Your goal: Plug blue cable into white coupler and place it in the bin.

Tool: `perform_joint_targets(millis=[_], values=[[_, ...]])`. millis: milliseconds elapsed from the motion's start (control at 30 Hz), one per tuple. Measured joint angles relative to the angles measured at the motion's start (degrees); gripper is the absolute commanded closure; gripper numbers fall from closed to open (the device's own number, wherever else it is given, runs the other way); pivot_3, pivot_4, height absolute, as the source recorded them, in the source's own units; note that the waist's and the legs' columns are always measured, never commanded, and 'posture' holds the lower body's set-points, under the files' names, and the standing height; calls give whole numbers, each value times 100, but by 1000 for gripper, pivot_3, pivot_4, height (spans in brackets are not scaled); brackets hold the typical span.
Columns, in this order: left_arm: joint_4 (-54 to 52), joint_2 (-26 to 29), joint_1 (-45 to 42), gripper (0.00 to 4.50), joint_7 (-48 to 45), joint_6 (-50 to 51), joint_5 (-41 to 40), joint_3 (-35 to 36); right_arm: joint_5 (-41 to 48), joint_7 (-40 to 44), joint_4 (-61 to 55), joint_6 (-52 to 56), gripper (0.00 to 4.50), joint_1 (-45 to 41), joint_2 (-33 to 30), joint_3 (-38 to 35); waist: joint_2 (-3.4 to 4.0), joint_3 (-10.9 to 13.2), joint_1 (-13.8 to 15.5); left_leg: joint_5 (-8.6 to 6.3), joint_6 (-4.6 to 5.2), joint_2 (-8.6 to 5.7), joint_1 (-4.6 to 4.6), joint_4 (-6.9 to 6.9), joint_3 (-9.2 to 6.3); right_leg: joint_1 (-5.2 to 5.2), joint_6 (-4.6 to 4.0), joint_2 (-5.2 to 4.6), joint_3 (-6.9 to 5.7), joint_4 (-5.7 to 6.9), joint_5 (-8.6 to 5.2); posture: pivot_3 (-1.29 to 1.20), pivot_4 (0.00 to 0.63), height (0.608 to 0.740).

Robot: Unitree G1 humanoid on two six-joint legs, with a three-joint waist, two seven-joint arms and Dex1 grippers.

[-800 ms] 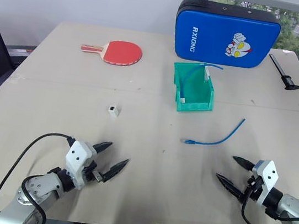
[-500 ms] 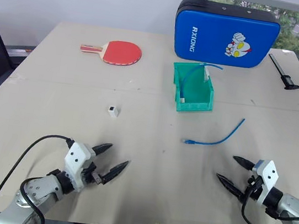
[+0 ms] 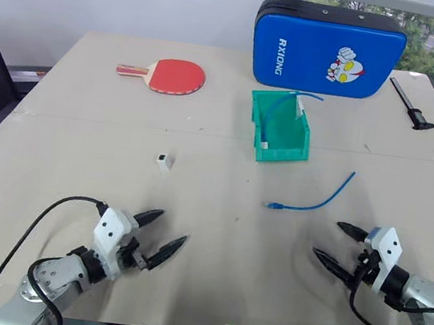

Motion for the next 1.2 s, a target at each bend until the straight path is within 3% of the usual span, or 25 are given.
perform_joint_targets(millis=[333, 500, 533, 600, 800, 833, 1167, 1200], values=[[-208, 1547, -1128, 57, -1822, 646, -1506, 531, -729, 61, -143, 746, 0, -1843, -196, 1368, -4, 15, -33, 0, 0, 3, -8, -1, 1, -11, -24, 10, -6, 4, 15, 0, 150, 740], [-210, 1991, -1497, 57, -2339, 892, -1733, 621, -1072, 171, 277, 1125, 0, -2675, -171, 2005, -6, 18, -16, 0, 0, -2, -36, -2, -8, -26, -26, 14, -18, -8, 17, 0, 150, 740], [-205, 2059, -1569, 0, -2410, 917, -1737, 657, -1117, 235, 390, 1133, 569, -2786, -157, 2101, -6, 18, -11, 0, 0, -2, -43, -2, -12, -29, -26, 13, -22, -12, 17, 0, 150, 740], [-195, 2142, -1674, 0, -2489, 961, -1741, 675, -1151, 325, 512, 1130, 1250, -2909, -124, 2200, -6, 19, -15, 0, 0, -2, -46, -1, -13, -31, -21, 6, -22, -14, 21, 0, 150, 740], [-190, 2266, -1767, 0, -2613, 1051, -1735, 788, -1204, 570, 619, 1128, 4273, -3105, -106, 2331, -5, 21, -26, -1, 1, -1, -47, -2, -16, -31, -17, -1, -24, -18, 24, 0, 150, 740], [-190, 2266, -1763, 0, -2617, 1058, -1733, 828, -1219, 605, 640, 1124, 4436, -3132, -69, 2351, -5, 21, -29, 0, 1, 0, -47, -2, -16, -31, -17, -1, -24, -17, 24, 0, 150, 740], [-71, 2266, -1725, 0, -2714, 1071, -1618, 877, -1532, 678, 1089, 1058, 4436, -3915, 717, 2949, -3, 23, -44, 0, 0, 0, -43, -1, -15, -33, -12, 2, -22, -9, 29, 0, 150, 740], [-30, 2265, -1727, 0, -2724, 1065, -1606, 877, -1576, 675, 1129, 1053, 4116, -3997, 797, 3019, -3, 23, -41, 0, 0, 0, -43, -1, -17, -33, -11, 2, -24, -8, 29, 0, 150, 740]])
